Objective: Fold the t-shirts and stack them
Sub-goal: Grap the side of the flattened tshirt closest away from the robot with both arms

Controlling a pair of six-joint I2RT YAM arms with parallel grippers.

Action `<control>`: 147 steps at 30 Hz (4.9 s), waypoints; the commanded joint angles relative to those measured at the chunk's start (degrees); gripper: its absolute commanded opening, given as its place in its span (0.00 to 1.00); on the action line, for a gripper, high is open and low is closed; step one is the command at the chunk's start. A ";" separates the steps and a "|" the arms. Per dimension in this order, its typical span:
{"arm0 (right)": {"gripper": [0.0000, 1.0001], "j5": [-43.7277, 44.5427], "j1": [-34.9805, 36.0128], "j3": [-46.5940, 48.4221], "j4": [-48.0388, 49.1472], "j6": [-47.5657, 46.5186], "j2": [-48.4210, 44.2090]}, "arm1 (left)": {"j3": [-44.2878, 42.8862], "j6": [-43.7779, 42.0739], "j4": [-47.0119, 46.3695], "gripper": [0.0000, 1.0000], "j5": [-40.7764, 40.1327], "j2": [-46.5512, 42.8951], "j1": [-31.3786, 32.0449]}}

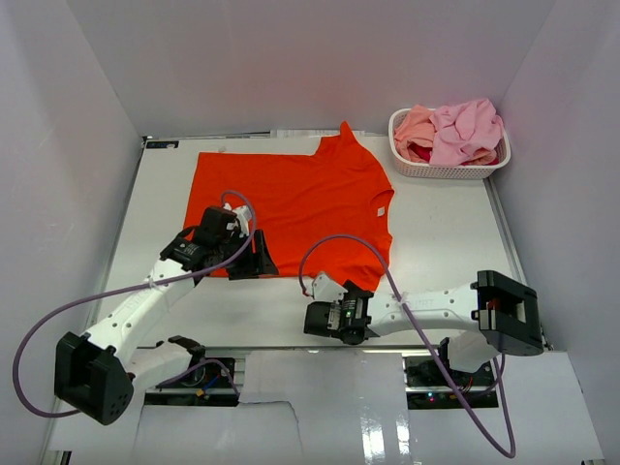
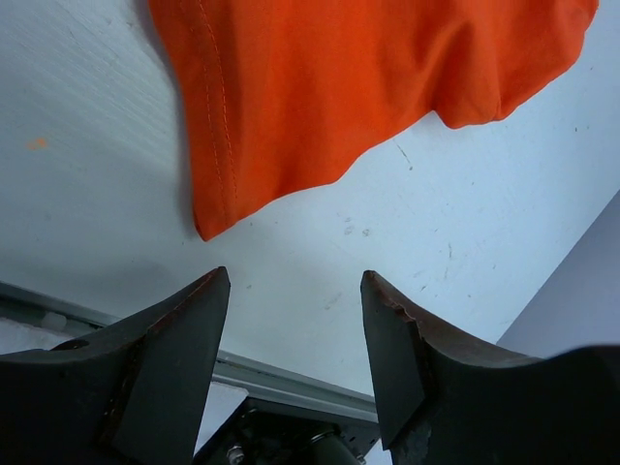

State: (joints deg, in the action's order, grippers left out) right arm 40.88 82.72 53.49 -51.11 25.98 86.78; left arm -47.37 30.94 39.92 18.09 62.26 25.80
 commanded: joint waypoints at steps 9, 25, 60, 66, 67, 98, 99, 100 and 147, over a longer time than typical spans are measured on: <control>0.63 -0.54 0.16 0.65 8.22 -5.32 2.69 | -5.01 -3.15 2.18 0.73 3.07 -0.83 -17.03; 0.58 -4.41 0.08 -0.50 10.69 -3.66 6.91 | -6.32 -8.70 3.32 0.73 10.47 0.85 -25.71; 0.38 -5.20 -2.65 1.26 7.52 -3.04 10.69 | -5.36 -10.72 4.38 0.73 12.59 0.05 -31.34; 0.41 -6.16 -2.56 1.88 8.84 -4.79 11.30 | -5.36 -10.81 4.55 0.73 12.59 0.05 -31.52; 0.41 -6.25 -2.56 2.14 8.84 -4.88 11.39 | -5.45 -10.81 4.55 0.73 12.50 0.05 -31.60; 0.08 -17.40 -7.03 12.15 7.34 -8.48 -9.25 | -2.46 -8.61 5.60 0.73 5.22 -4.25 -39.07; 0.08 -18.46 -9.48 12.51 6.82 -9.01 -11.00 | -2.11 -8.35 5.52 0.73 4.25 -4.25 -40.55; 0.08 -19.69 -10.55 12.77 6.82 -10.06 -11.72 | -1.85 -8.00 5.52 0.73 3.45 -3.99 -41.35; 0.08 -45.98 -33.15 7.59 17.36 -21.41 -14.45 | -7.21 -3.17 3.32 0.58 -8.95 25.19 -52.70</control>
State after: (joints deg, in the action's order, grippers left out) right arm -4.01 49.84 61.69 -35.44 5.39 74.17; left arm -52.69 27.49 45.56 10.61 87.33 -26.81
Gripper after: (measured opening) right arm 0.078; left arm 0.585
